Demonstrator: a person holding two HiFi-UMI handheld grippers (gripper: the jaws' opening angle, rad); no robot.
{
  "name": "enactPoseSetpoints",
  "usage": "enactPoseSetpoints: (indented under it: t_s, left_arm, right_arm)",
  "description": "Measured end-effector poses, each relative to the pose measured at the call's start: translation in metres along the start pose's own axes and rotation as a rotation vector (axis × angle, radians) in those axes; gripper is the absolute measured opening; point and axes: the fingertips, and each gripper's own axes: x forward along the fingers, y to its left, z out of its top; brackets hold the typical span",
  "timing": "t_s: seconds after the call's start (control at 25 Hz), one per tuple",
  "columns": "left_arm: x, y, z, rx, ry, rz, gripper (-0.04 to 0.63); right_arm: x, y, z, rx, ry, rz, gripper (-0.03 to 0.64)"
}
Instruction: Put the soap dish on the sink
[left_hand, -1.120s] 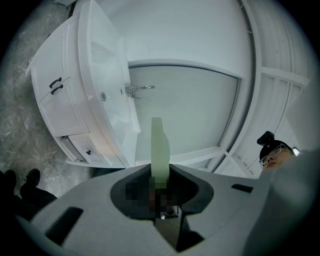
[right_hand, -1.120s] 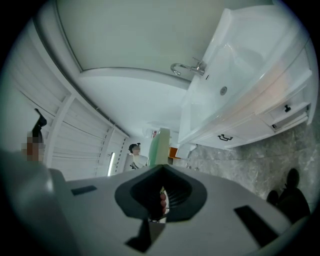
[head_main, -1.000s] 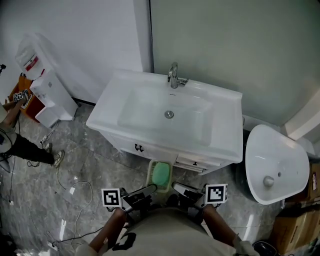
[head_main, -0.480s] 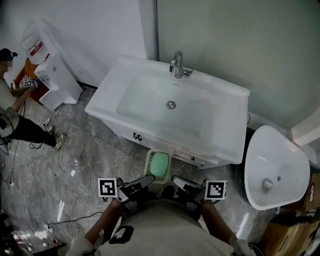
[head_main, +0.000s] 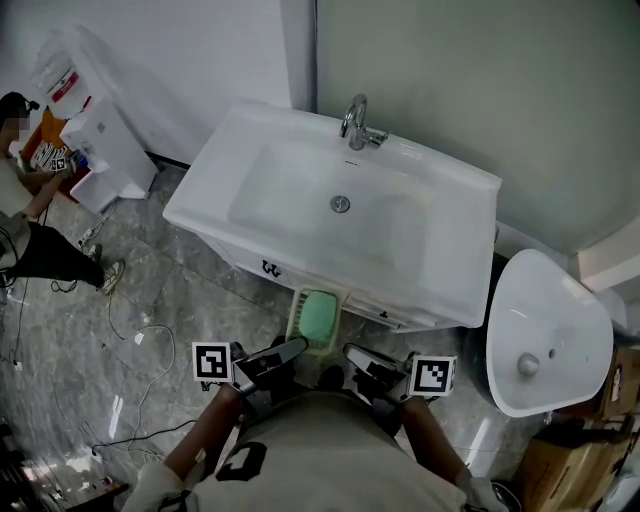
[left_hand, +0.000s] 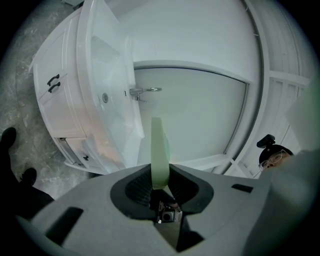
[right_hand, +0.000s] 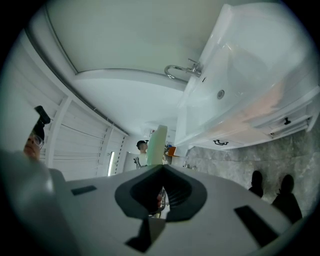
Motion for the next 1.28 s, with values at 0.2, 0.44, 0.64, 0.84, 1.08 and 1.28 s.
enactPoseSetpoints:
  t_s: [0.2, 0.44, 0.64, 0.84, 1.08, 1.28]
  left_arm:
    - [-0.011, 0.006, 0.029, 0.002, 0.041, -0.010, 0.087]
    - [-0.035, 0.006, 0.087, 0.015, 0.049, -0.041, 0.087]
    - [-0.060, 0.013, 0.129, 0.031, 0.053, -0.030, 0.089]
    - [-0.087, 0.022, 0.170, 0.080, 0.053, -0.002, 0.089]
    - [-0.141, 0.024, 0.220, 0.099, 0.015, 0.019, 0.088]
    - [-0.175, 0.024, 0.237, 0.114, 0.006, 0.021, 0.088]
  right_arm:
    - [0.027, 0.001, 0.010, 0.008, -0.035, -0.027, 0.009]
    - [0.070, 0.005, 0.018, 0.022, -0.051, -0.058, 0.009]
    - [0.097, 0.007, 0.023, 0.020, -0.058, -0.101, 0.009]
    - [0.120, 0.006, 0.033, 0.026, -0.064, -0.139, 0.009]
    - [0.155, 0.012, 0.033, 0.030, -0.060, -0.141, 0.009]
    - [0.189, 0.017, 0.027, 0.020, -0.016, -0.136, 0.009]
